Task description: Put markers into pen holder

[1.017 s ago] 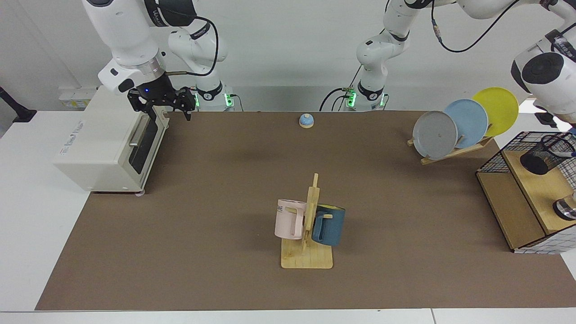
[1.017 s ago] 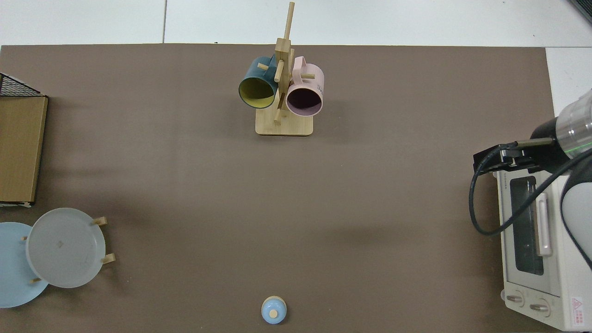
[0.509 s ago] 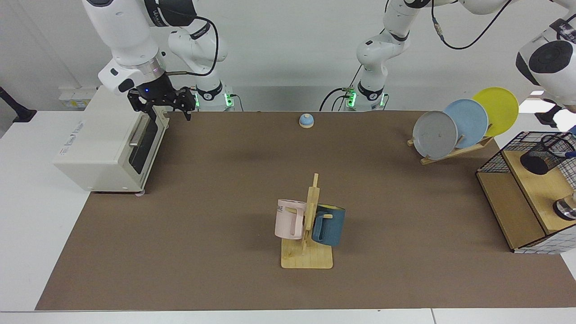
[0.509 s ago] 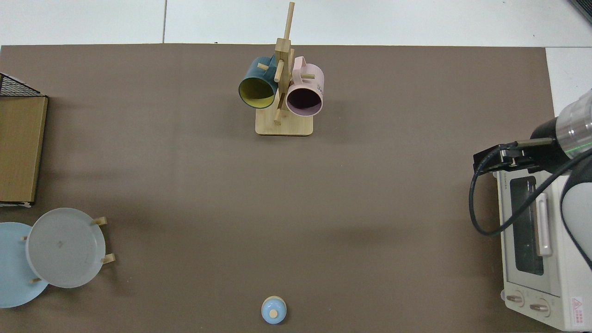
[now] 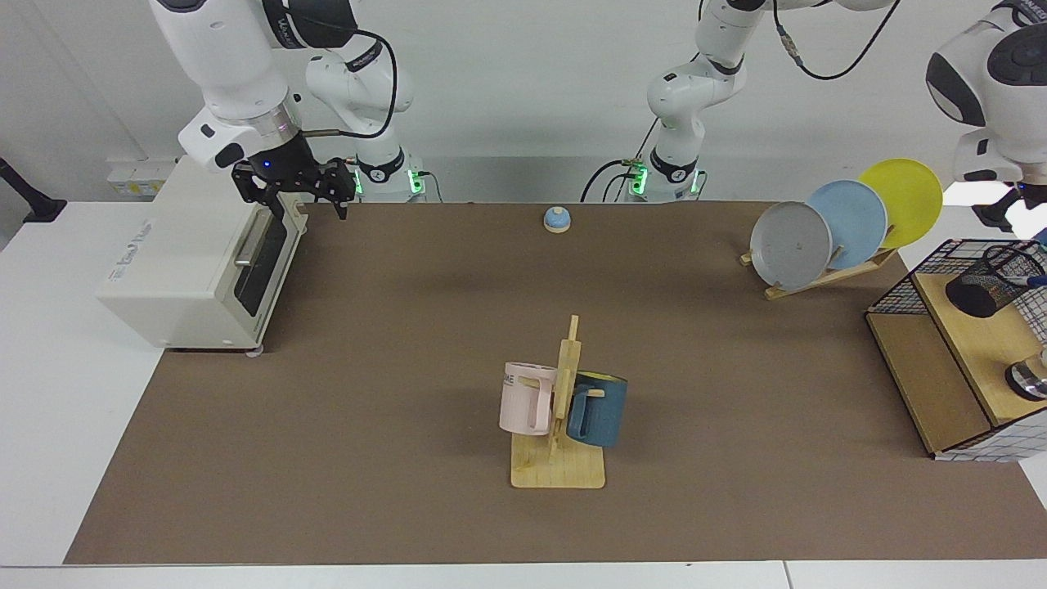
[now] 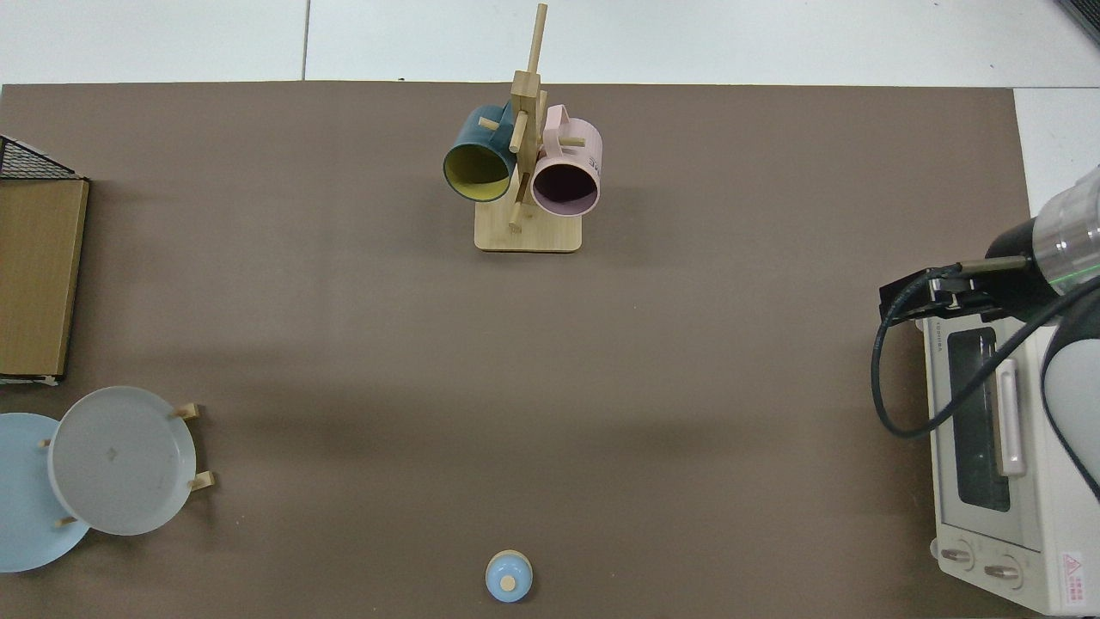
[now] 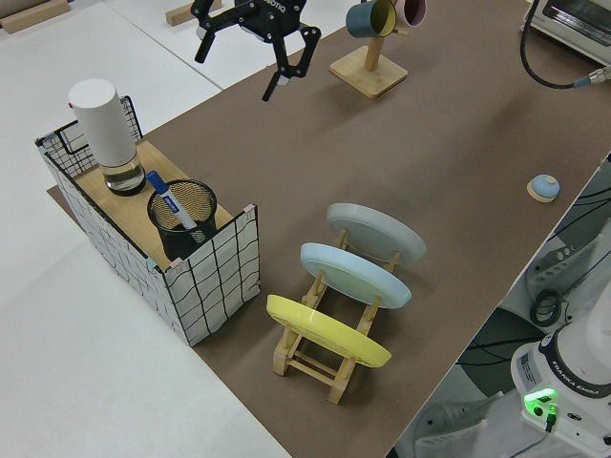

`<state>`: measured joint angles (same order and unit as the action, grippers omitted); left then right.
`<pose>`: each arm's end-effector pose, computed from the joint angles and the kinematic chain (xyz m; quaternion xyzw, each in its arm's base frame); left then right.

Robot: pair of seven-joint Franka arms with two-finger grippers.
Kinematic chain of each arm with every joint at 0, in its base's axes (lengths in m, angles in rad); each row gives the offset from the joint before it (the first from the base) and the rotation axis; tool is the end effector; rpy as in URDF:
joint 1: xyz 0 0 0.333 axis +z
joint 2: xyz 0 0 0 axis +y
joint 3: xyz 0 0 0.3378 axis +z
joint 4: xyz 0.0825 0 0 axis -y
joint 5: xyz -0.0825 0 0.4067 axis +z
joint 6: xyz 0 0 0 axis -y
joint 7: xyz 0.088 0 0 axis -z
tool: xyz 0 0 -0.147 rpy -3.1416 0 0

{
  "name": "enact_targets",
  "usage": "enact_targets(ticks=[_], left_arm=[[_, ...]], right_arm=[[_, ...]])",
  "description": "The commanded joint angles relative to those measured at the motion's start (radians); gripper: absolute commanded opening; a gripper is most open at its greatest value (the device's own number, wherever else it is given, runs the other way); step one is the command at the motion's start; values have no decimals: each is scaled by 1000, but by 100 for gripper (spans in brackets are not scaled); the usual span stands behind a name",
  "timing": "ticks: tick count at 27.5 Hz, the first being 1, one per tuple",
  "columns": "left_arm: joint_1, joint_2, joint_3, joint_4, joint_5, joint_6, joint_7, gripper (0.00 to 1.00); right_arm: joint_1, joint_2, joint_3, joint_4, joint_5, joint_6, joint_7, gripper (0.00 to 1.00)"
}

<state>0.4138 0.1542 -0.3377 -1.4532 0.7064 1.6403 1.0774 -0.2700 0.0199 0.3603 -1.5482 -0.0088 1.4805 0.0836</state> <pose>0.6240 0.1558 0.6117 -0.8234 0.4672 0.1592 0.2800 0.5681 0.0482 0.5993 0.9991 0.0033 -0.0429 0.0046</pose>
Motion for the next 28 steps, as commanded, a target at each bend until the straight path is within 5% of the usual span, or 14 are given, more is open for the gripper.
enact_targets(ticks=[1, 14, 28], left_arm=[[-4, -30, -52, 2, -134, -109, -293, 100], [-4, -45, -188, -12, -450, -195, -1059, 100], [-4, -47, -280, -21, -674, -166, -1576, 100]], right_arm=[[-11, -26, 0, -27, 18, 0, -28, 100], [-11, -26, 0, -27, 18, 0, -28, 100], [-11, -26, -1, -27, 18, 0, -27, 100]])
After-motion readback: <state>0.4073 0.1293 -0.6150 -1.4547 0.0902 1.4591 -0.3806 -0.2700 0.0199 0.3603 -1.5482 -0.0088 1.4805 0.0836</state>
